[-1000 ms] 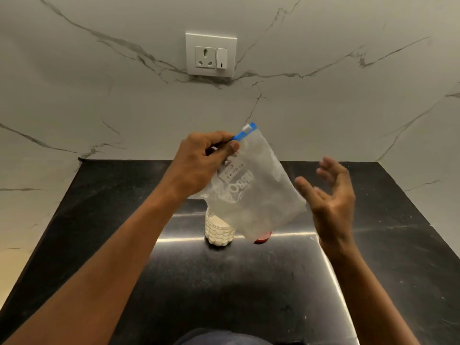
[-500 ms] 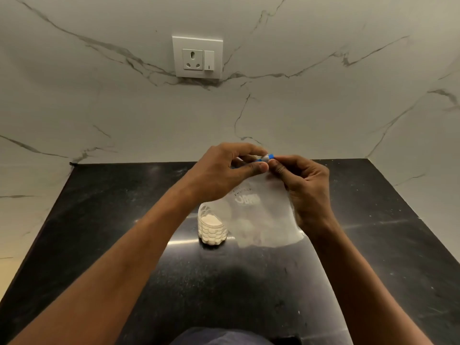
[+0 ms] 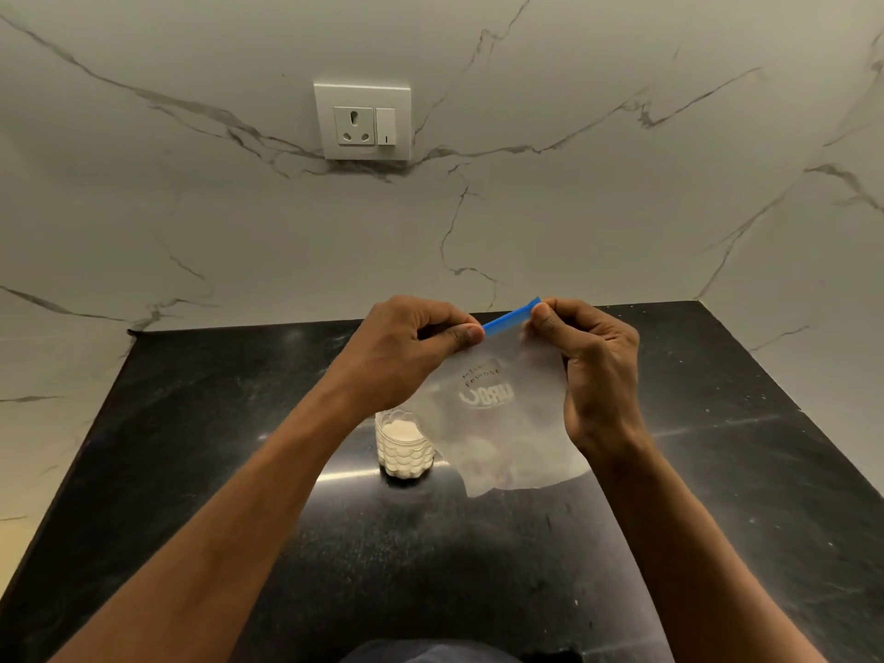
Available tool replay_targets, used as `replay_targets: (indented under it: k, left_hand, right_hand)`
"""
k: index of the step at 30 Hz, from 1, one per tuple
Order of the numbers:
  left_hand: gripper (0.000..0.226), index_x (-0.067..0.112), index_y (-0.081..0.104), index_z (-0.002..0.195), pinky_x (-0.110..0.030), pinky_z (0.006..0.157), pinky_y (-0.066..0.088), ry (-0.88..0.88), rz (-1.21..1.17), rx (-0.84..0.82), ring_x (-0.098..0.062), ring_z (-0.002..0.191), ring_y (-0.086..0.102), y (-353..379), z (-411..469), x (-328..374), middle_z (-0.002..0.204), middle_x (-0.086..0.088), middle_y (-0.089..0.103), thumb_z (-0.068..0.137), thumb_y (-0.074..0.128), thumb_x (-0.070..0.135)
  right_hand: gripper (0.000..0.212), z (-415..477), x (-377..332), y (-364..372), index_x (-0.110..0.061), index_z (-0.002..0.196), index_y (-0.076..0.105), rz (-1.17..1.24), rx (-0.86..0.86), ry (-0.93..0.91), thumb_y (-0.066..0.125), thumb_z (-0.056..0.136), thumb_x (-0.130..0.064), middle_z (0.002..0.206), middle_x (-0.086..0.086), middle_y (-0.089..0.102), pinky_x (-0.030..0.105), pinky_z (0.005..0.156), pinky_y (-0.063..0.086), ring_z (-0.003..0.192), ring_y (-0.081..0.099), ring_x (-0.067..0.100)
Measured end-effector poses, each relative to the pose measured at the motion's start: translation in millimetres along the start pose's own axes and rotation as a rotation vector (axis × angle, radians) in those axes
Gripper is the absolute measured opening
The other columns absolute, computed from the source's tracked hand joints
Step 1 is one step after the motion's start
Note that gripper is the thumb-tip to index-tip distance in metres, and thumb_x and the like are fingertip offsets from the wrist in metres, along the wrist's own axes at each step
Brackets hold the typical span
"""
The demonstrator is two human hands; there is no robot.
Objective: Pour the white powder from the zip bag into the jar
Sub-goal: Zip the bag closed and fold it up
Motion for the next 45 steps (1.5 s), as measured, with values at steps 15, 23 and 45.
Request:
replay_targets:
  k: [15,23,45]
  left_hand:
    - [0.016,0.041,0.076,0.097,-0.002,0.076,0.050,-0.091,-0.089,0.071,0.006,0.095,0.069,-26,-28,-38,0.093,0.020,0.074,0.084,0.066,0.045]
    - [0.041,0.021,0.079,0.115,-0.005,0.081,0.053,-0.004,-0.028,0.089,0.007,0.097,0.070,-40,-27,-36,0.097,0.021,0.072,0.083,0.064,0.043]
    - [0.020,0.037,0.081,0.107,-0.030,0.076,0.065,-0.167,-0.674,0.267,-0.018,0.096,0.079,5,-39,-64,0.107,-0.002,0.082,0.099,0.063,0.040]
  right_hand:
    - [0.009,11,5,-18,-0.015,0.084,0.083,0.094,0.102,0.087,0.077,0.090,-0.011,0.074,0.002,0.074,0.026,0.069,0.059,0.071,0.069,0.013]
    - [0.013,11,6,-10,-0.015,0.082,0.083,0.126,0.104,0.100,0.076,0.090,-0.008,0.072,0.001,0.075,0.023,0.068,0.059,0.068,0.069,0.011]
    - [0.035,16,27,0,-0.002,0.117,0.070,0.213,0.060,0.256,0.068,0.099,-0.032,0.108,0.015,0.077,0.056,0.095,0.059,0.101,0.073,0.032]
Point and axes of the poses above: each hand's wrist, its own z-axis towards the middle knuckle, its own y-axis out of the palm, x = y × z, the point moved 7 cm from there along z, towards the middle knuckle
